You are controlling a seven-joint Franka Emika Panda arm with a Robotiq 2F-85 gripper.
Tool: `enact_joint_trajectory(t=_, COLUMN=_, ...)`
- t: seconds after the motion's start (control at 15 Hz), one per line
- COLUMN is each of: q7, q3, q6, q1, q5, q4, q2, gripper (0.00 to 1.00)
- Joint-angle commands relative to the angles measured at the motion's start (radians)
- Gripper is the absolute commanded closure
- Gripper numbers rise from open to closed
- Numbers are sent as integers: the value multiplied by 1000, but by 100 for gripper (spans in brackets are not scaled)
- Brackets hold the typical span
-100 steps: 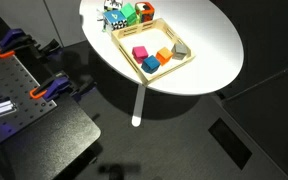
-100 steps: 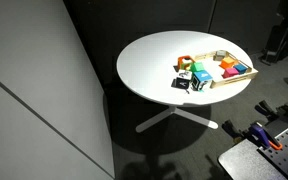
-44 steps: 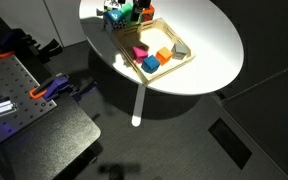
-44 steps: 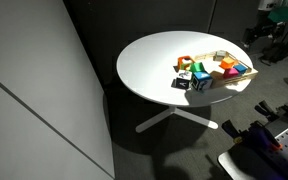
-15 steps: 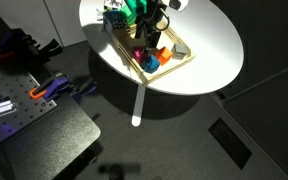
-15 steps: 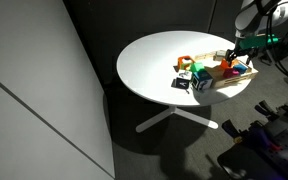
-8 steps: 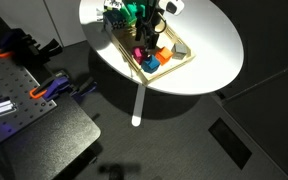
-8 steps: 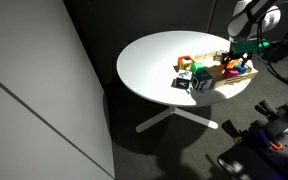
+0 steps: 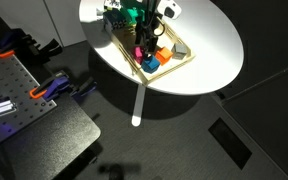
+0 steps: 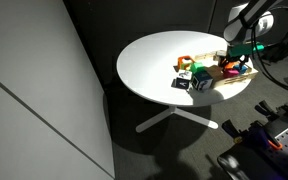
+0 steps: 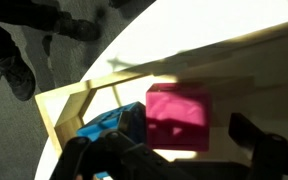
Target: Move the pink block from the tray to the table
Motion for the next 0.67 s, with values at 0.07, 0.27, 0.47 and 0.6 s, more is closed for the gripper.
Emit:
enact_joint_trajectory(t=0.07, q7=28, q3=-19, q6=-5, q1=23, q5=2, q4=32, q2=29, gripper=0)
enact_joint_trajectory(t=0.27, q7=36, q3=-20, q6=-2, q1=32, q5=0, q4=32, q2=35, gripper=0)
enact_joint_trajectory(t=0.47, q7=42, q3=-19, q6=-3, q1=39, q5=3, q4=34, q2=38, gripper=26)
enact_joint_trajectory(t=0.6, q7=51, q3=-22, q6=-6, q1=43, q5=3, q4=38, q2=41, gripper=41)
